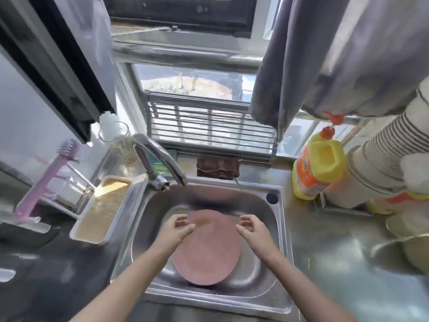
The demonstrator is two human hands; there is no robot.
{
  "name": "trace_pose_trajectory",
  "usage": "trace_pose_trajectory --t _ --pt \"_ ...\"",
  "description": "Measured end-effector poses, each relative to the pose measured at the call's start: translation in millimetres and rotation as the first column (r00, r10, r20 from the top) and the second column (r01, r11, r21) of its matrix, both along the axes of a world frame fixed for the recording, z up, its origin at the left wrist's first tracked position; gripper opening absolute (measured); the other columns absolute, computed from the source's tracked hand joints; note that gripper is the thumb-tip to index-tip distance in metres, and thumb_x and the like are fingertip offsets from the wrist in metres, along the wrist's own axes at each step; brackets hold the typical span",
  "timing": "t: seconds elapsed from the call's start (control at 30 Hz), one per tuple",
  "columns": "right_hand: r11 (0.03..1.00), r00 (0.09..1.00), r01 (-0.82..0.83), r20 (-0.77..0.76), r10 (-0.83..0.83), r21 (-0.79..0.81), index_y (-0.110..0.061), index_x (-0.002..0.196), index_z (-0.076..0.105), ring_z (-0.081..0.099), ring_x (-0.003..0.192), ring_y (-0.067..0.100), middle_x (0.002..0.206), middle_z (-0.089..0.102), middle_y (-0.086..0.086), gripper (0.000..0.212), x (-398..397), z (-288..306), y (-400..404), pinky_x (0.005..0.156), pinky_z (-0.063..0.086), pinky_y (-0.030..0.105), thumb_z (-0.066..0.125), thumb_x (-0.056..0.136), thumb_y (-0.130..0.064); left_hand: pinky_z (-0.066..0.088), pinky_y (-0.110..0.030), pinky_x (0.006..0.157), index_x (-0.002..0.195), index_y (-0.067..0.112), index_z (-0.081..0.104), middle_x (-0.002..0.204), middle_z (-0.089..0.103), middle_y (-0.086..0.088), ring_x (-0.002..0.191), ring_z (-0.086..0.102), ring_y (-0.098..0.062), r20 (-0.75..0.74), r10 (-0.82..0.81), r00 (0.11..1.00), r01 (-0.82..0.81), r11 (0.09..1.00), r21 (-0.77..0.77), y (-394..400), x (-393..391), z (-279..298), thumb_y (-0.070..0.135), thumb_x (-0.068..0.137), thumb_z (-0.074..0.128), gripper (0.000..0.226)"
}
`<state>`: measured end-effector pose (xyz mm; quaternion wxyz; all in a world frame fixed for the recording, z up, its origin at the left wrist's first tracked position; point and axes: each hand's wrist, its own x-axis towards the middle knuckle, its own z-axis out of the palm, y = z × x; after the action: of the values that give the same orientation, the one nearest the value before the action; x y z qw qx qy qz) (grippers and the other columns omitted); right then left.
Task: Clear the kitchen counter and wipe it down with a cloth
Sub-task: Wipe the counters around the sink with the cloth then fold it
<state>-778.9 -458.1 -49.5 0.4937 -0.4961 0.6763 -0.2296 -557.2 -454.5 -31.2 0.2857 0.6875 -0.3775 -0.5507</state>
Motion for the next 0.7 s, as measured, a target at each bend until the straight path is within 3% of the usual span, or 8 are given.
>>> trace_pose_trajectory --t 0.1,0.27,0.5,0.7 --pt "0.998 0.998 0.061 -0.022 -0.061 -0.011 -0.011 0.113 0.056 0.058 0.091 0.012 0.102 0.060 0.001 0.028 -1 -8 -25 0.068 0.042 0.009 0.061 0.087 -0.019 0.043 -0.024 0.067 0.106 0.017 0.052 0.107 0.057 -0.005 0.092 0.056 -0.016 -0.013 -0.021 1.000 0.021 1.000 0.002 -24 -6 -10 0.014 0.083 0.064 0.026" --pt "0.987 0.986 0.152 -0.065 -0.156 -0.061 -0.008 0.115 0.055 0.057 0.102 0.020 0.107 0.061 0.004 0.030 2 -14 -100 0.090 0.044 0.030 0.058 0.089 -0.024 0.042 -0.024 0.064 0.108 0.010 0.055 0.101 0.060 -0.007 0.089 0.056 -0.019 -0.040 0.026 0.999 -0.024 0.999 0.032 -50 -10 -27 0.009 0.084 0.061 0.025" --pt "0.954 0.940 0.295 -0.161 -0.300 -0.052 -0.007 0.126 0.044 0.055 0.109 0.029 0.121 0.057 0.012 0.045 18 -40 -194 0.094 0.044 0.037 0.056 0.090 -0.031 0.043 -0.024 0.065 0.097 0.018 0.058 0.094 0.064 0.001 0.091 0.061 -0.019 -0.031 0.090 0.995 -0.085 0.989 0.123 -49 -5 -51 0.007 0.084 0.060 0.017" --pt "0.972 0.894 0.234 -0.394 -0.211 0.010 -0.002 0.124 0.042 0.045 0.120 0.034 0.127 0.052 0.018 0.053 36 -53 -221 0.096 0.039 0.040 0.060 0.088 -0.036 0.041 -0.021 0.062 0.096 0.014 0.058 0.090 0.063 -0.002 0.077 0.060 -0.013 -0.044 0.154 0.987 -0.146 0.978 0.146 -44 -7 -48 0.007 0.084 0.062 0.015"
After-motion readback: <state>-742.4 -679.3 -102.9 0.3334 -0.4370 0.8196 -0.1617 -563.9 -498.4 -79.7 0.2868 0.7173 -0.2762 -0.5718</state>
